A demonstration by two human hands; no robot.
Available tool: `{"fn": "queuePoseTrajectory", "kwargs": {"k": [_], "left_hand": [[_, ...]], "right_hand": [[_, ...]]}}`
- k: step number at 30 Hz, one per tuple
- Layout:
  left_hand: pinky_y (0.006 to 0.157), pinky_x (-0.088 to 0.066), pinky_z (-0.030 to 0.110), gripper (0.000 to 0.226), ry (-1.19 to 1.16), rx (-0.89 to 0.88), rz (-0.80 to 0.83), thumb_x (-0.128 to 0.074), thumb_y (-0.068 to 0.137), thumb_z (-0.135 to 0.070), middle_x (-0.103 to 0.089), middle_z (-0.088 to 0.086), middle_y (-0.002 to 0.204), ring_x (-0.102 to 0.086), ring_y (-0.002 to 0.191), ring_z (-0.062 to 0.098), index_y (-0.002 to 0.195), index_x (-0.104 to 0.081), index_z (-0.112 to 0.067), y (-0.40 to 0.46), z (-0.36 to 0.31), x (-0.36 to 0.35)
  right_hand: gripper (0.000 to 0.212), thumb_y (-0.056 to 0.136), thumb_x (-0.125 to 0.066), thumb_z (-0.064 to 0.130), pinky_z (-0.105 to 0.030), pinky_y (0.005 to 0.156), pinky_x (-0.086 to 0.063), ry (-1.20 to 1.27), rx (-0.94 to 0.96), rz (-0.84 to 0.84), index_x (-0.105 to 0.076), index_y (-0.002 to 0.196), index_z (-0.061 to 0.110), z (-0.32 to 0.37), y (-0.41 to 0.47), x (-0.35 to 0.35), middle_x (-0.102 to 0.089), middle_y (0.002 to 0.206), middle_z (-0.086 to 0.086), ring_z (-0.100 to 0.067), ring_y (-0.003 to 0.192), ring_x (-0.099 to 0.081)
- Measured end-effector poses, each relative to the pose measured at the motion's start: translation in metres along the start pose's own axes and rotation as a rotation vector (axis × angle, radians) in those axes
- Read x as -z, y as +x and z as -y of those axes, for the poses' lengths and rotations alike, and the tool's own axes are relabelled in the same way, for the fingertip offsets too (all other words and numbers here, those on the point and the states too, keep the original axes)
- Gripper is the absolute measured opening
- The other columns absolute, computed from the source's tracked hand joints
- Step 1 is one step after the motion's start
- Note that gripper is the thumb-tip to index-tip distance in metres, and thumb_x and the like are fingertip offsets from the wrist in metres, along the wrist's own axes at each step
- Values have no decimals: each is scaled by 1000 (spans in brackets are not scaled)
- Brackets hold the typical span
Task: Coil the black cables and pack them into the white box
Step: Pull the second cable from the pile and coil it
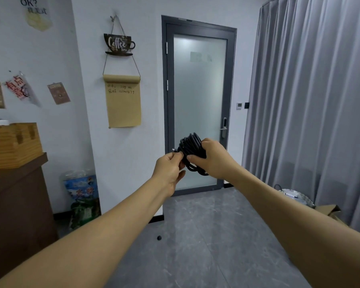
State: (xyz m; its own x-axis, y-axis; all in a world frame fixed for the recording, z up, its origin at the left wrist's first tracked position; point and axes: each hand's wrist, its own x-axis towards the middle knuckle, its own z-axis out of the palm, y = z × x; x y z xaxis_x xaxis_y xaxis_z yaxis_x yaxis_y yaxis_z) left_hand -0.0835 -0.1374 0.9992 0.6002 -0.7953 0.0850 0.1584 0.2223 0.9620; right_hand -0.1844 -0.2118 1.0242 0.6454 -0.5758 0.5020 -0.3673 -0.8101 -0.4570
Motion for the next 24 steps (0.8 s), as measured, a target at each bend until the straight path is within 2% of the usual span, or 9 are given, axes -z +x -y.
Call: {"fn": "queuePoseTrajectory", "kwargs": {"k": [2, 6, 12, 15, 17, 21, 24], "left_hand": [[63, -42, 22, 24, -13, 12, 3, -49, 98, -18, -54, 0, 74, -49, 70, 8, 75, -54, -16, -1, -1, 0], [64, -43, 21, 19, -83, 67, 8, -49, 98, -17, -57, -3, 77, -51, 70, 6, 81, -58, -16, -2, -1, 1], [60, -45, 22, 19, -320, 168, 8, -44, 100, -17, -58, 0, 81, -48, 68, 10, 91, -60, -12, 2, 3, 1], [47, -50, 17, 18, -441, 221, -10, -45, 99, -15, -58, 4, 79, -47, 63, 12, 91, -60, -8, 6, 1, 3], [47, -50, 15, 20, -441, 229, -17, -45, 99, -14, -58, 5, 77, -48, 63, 12, 87, -60, -8, 8, 1, 5], [62, -51, 22, 27, -252, 201, -55, -38, 101, -10, -58, 8, 81, -51, 69, 15, 85, -58, -5, 12, 1, 5], [77, -54, 35, 33, -84, 254, -63, -32, 103, -18, -57, 13, 83, -57, 80, 23, 84, -54, -3, 10, -4, 9]], "right_hand": [[31, 89, -60, 28, -27, 56, -38, 20, -9, 7, -56, 83, -2, 1, -1, 2, -49, 82, -9, -18, 66, -44], [32, 93, -56, 22, -12, 38, -28, 119, -74, 17, -43, 65, 10, -1, -1, 6, -41, 58, -1, -12, 48, -35], [33, 94, -55, 24, -15, 41, -29, 132, -130, 62, -45, 67, 8, -1, 3, 0, -42, 58, -3, -13, 49, -37], [26, 93, -55, 24, -25, 50, -32, 92, -130, 141, -48, 78, 5, 3, 9, 1, -44, 68, -10, -18, 57, -39], [25, 94, -54, 25, -28, 55, -34, -21, -109, 198, -48, 82, 4, 5, 14, 2, -45, 73, -11, -20, 63, -42], [26, 95, -50, 30, -33, 76, -37, -293, -35, 284, -47, 90, 5, 8, 20, -2, -43, 95, -10, -26, 89, -43], [30, 95, -49, 33, -34, 87, -32, -462, 0, 331, -49, 108, 5, 10, 18, -8, -42, 112, -9, -28, 107, -39]]}}
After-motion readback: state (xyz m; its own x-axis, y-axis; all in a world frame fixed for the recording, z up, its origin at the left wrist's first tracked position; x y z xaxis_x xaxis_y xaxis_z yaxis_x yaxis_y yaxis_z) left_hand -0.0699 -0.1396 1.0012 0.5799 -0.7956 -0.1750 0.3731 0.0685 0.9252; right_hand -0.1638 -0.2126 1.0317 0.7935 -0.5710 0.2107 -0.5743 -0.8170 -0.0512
